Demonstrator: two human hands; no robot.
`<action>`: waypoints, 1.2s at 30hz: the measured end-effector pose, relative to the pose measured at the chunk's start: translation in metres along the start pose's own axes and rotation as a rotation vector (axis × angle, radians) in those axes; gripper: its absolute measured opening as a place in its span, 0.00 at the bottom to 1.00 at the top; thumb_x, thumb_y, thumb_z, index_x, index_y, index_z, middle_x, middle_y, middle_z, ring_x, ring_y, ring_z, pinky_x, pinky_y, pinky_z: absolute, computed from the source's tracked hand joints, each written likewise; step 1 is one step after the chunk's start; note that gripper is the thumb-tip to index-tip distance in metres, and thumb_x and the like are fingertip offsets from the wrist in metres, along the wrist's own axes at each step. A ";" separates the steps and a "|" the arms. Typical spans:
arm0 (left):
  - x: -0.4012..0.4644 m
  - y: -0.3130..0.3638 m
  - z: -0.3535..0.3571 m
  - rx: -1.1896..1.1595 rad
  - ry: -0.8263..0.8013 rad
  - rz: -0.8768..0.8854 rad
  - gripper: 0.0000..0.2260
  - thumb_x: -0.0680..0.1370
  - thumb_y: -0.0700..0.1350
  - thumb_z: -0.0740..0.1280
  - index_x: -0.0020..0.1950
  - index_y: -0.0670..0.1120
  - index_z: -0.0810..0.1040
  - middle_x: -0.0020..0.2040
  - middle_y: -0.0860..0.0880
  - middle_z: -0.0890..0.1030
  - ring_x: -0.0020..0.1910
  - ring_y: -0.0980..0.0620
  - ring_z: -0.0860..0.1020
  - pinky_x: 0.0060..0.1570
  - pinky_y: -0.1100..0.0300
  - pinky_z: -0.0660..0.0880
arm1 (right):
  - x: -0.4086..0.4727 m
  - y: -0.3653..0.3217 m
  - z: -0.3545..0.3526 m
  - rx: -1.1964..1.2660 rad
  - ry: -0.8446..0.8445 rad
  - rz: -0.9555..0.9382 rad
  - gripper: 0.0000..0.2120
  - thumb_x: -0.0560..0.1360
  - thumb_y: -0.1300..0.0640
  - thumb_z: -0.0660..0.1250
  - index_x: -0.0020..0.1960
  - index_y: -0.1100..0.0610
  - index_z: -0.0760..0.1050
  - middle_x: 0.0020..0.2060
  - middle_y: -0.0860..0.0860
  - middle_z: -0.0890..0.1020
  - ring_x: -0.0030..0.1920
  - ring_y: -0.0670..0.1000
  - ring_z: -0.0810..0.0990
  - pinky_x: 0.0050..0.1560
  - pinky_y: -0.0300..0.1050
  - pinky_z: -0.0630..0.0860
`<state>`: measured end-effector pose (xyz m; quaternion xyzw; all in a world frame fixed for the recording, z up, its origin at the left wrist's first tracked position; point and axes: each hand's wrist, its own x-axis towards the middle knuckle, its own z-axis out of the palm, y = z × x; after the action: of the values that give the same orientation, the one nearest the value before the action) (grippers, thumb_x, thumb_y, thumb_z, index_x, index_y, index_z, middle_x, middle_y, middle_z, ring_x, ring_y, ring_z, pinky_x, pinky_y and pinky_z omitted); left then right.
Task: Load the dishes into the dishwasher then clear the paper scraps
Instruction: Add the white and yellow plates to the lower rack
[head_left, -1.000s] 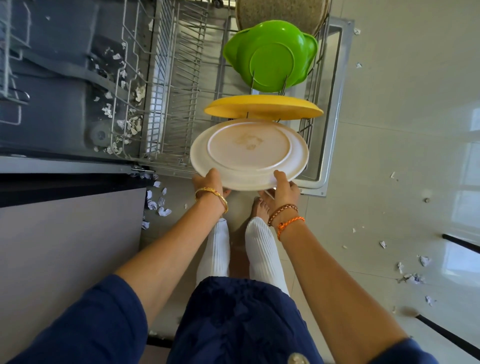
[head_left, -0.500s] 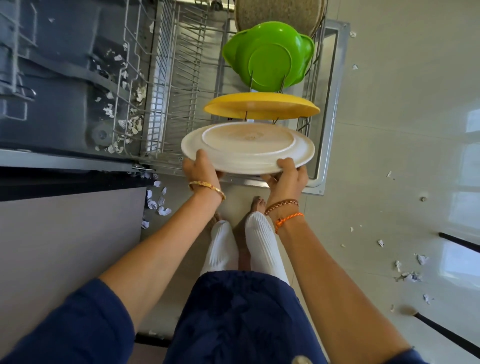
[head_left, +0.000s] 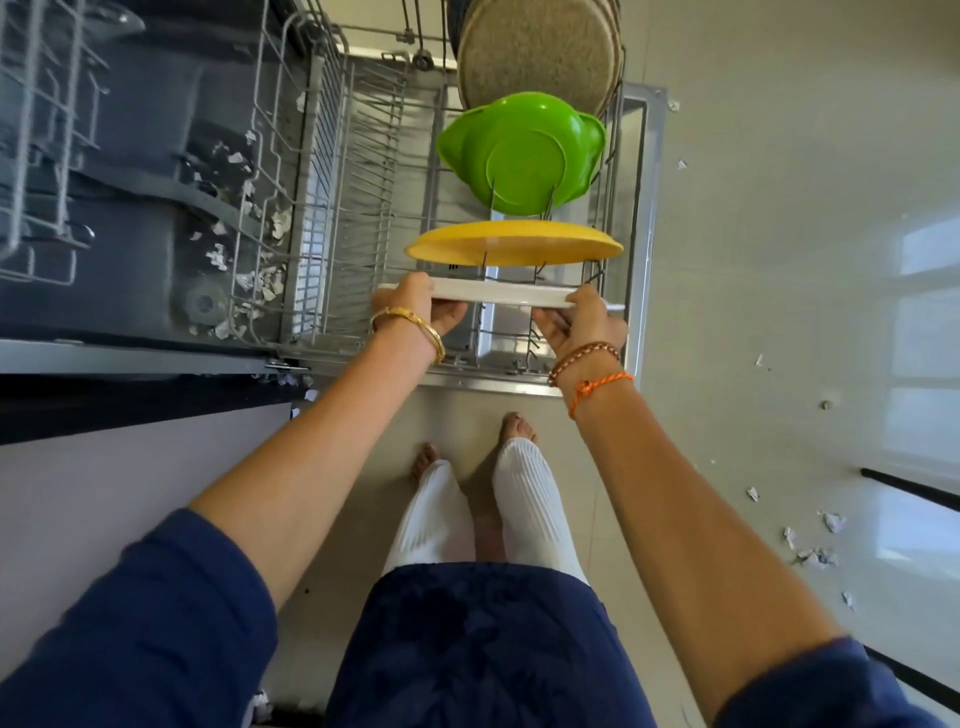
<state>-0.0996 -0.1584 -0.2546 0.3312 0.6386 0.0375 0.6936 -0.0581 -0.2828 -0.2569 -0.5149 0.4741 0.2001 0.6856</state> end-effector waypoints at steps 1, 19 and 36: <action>0.006 -0.002 0.000 0.017 -0.017 -0.016 0.09 0.78 0.33 0.56 0.38 0.38 0.67 0.35 0.42 0.73 0.25 0.50 0.76 0.17 0.65 0.72 | 0.009 0.003 -0.001 -0.036 0.029 -0.016 0.14 0.74 0.67 0.62 0.59 0.66 0.66 0.46 0.65 0.78 0.17 0.48 0.76 0.19 0.38 0.73; 0.050 -0.040 -0.031 0.346 -0.011 -0.167 0.18 0.80 0.47 0.60 0.66 0.41 0.63 0.48 0.44 0.74 0.37 0.49 0.74 0.24 0.58 0.77 | 0.060 0.028 -0.017 -0.530 0.021 0.024 0.23 0.76 0.60 0.65 0.67 0.60 0.60 0.62 0.59 0.70 0.60 0.61 0.74 0.41 0.54 0.79; 0.019 -0.054 -0.039 0.097 0.186 0.030 0.15 0.78 0.38 0.59 0.65 0.36 0.69 0.61 0.38 0.76 0.46 0.47 0.76 0.30 0.61 0.76 | 0.004 0.054 -0.026 -0.337 0.290 -0.419 0.19 0.73 0.61 0.66 0.62 0.62 0.67 0.61 0.58 0.62 0.50 0.54 0.70 0.35 0.24 0.66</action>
<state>-0.1519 -0.1750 -0.2969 0.3688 0.6962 0.0475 0.6140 -0.1087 -0.2860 -0.2887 -0.7312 0.4109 0.0547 0.5418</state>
